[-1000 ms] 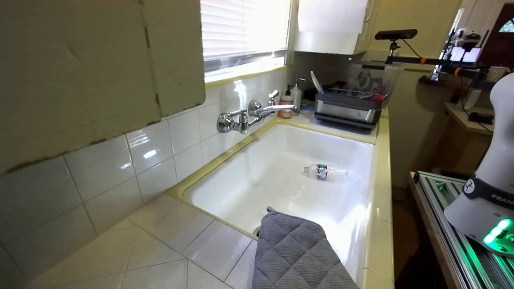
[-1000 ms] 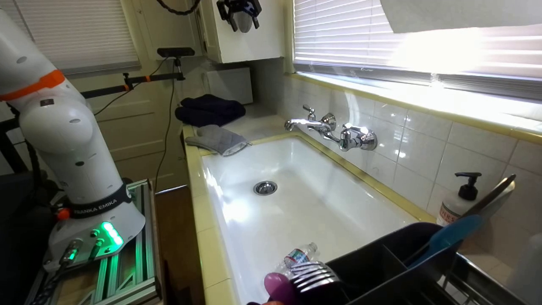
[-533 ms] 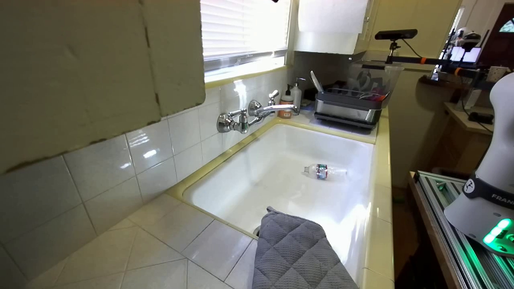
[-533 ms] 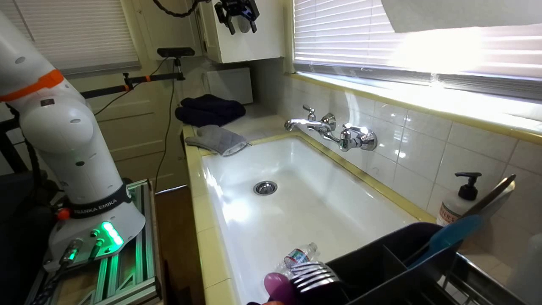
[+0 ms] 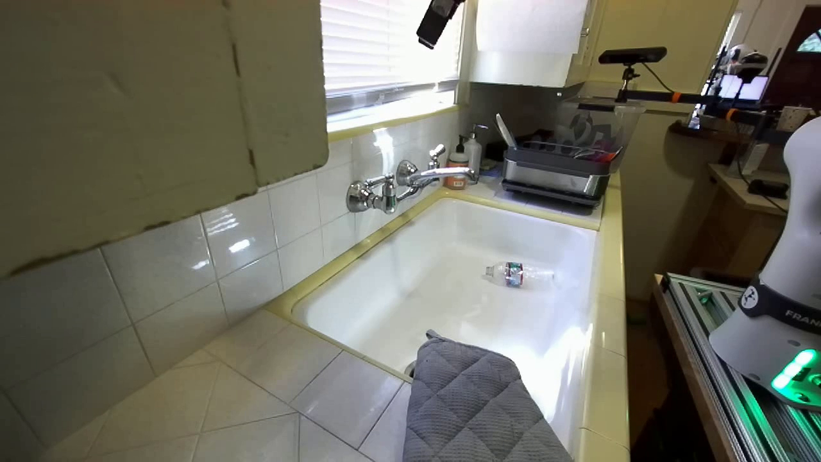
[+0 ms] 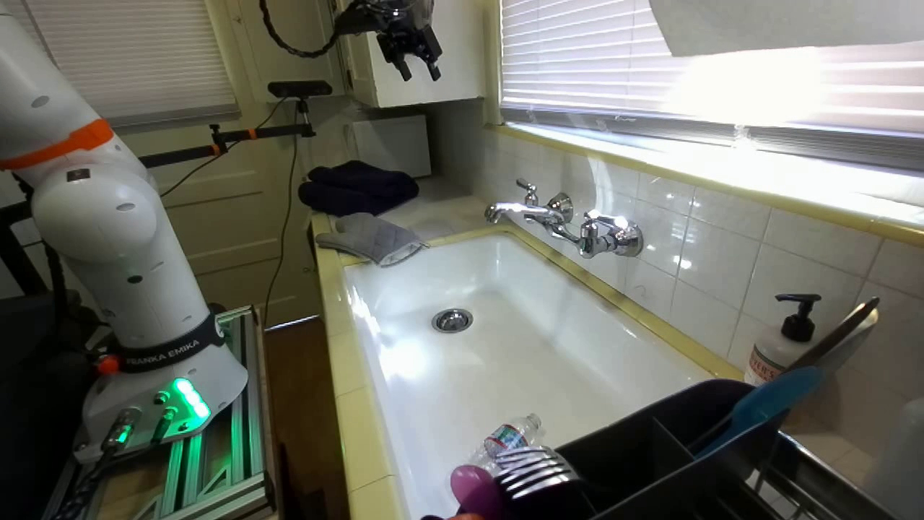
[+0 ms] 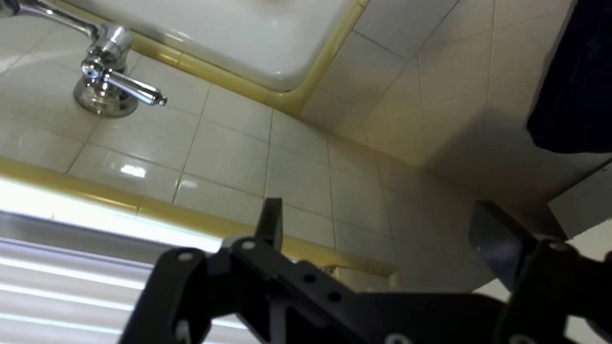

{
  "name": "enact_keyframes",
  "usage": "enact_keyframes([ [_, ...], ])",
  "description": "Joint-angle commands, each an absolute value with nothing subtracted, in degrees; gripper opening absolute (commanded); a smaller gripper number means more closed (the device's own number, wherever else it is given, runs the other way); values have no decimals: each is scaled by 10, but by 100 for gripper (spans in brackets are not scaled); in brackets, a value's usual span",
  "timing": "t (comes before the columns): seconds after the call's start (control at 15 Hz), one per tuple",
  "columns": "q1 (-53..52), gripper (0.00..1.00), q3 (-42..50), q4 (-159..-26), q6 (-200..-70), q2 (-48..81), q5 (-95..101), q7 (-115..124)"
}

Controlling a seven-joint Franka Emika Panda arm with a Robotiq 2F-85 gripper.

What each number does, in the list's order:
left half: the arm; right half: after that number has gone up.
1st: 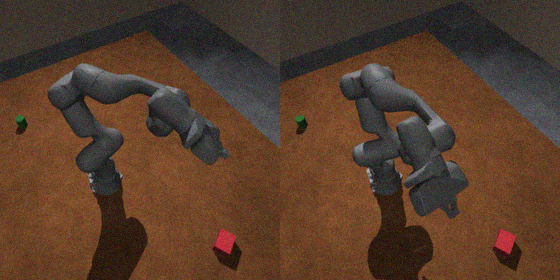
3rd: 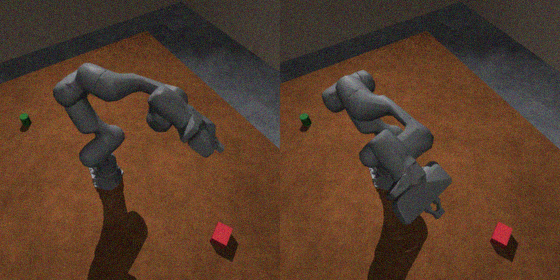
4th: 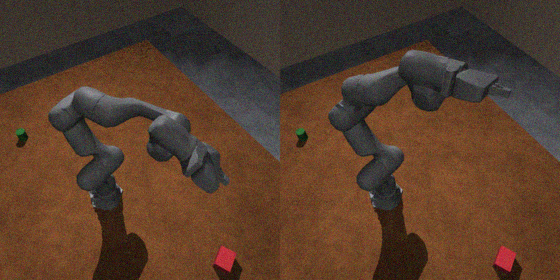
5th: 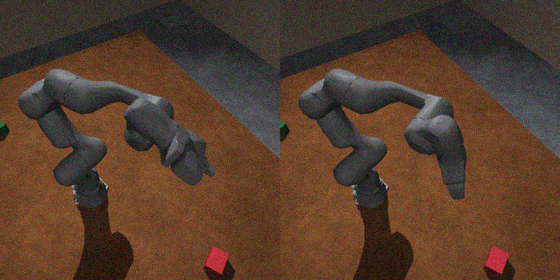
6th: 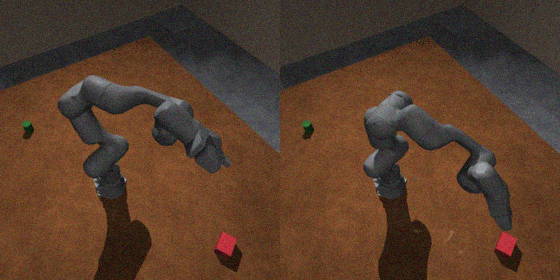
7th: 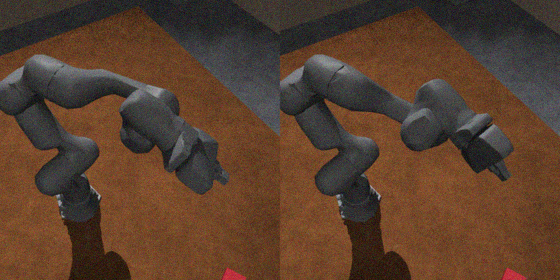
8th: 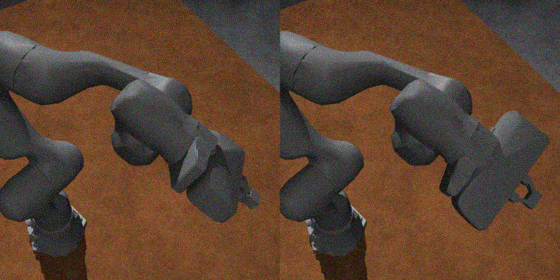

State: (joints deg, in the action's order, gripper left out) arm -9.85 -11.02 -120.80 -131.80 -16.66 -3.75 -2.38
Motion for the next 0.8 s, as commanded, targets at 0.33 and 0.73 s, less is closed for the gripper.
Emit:
enact_keyframes([
  [0.33, -153, 100, -62, -1248, -1271, -161, -185, -207],
  [0.73, -144, 100, -70, -1240, -1280, -155, -170, -194],
])
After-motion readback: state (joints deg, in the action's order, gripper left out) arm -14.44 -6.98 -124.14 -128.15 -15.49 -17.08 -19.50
